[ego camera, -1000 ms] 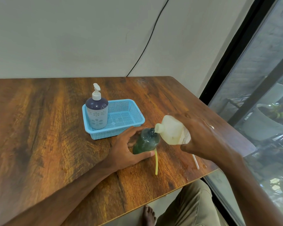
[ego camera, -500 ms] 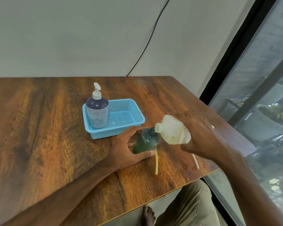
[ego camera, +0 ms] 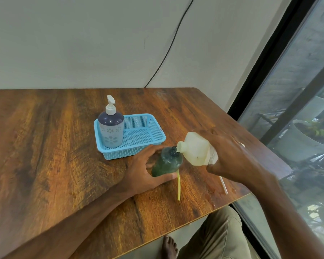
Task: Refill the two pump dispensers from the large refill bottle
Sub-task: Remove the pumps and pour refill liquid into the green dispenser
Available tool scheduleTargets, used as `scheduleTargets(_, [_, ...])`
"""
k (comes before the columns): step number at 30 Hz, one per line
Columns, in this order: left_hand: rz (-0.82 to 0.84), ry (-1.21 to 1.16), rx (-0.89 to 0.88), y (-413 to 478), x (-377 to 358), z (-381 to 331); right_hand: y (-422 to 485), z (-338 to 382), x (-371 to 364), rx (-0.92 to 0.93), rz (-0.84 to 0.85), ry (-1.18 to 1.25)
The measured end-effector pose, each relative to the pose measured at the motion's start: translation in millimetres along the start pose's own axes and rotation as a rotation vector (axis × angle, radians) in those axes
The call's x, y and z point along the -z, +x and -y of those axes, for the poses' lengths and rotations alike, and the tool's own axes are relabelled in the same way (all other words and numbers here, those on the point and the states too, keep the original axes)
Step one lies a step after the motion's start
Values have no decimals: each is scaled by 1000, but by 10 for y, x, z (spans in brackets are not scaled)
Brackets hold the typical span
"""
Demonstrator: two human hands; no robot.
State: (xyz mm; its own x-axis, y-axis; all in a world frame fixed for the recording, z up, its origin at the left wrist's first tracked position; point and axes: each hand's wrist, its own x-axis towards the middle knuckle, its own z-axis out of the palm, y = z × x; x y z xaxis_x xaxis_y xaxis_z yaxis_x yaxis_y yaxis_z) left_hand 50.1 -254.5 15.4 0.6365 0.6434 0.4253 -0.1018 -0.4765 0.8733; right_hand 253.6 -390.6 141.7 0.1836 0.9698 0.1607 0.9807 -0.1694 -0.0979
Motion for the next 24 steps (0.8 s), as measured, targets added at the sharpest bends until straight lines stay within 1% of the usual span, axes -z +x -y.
scheduleTargets(24, [-8,-7,4,0,6,28,28,28,27,-20,40,-33])
